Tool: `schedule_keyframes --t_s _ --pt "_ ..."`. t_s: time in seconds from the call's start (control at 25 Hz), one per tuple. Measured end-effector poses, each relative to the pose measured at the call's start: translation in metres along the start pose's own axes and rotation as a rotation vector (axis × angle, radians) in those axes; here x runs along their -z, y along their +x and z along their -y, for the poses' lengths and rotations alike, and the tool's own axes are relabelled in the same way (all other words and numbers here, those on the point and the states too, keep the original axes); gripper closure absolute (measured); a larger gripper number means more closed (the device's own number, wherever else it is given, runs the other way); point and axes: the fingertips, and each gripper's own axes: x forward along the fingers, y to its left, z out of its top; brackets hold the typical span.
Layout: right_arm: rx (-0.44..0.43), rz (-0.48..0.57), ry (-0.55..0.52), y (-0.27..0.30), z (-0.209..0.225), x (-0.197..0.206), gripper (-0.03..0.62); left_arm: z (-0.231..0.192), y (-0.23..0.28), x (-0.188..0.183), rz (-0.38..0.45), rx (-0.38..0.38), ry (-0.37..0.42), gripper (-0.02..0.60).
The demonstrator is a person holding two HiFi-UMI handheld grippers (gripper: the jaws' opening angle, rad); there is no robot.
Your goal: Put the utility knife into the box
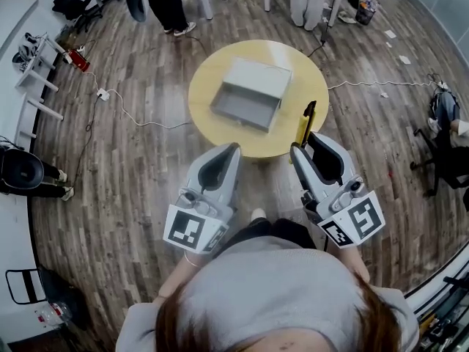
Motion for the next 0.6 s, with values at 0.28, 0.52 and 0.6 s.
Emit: schedule_keyframes --t_s 0.28,0.52,0.6 --pt "0.008 -0.023 0.038 0.022 0.034 0.012 0.473 -0.021 0.031 0.015 -0.021 0.004 -0.026 0.58" --pt "-0.025 -0.03 0.057 0.059 0.066 0.025 0.473 -0.056 0.063 0.022 -0.028 -0.04 -0.013 0.58" --pt "-0.043 -0.034 0.062 0.077 0.078 0.027 0.473 -0.073 0.077 0.024 -0.026 -0.056 -0.013 0.58"
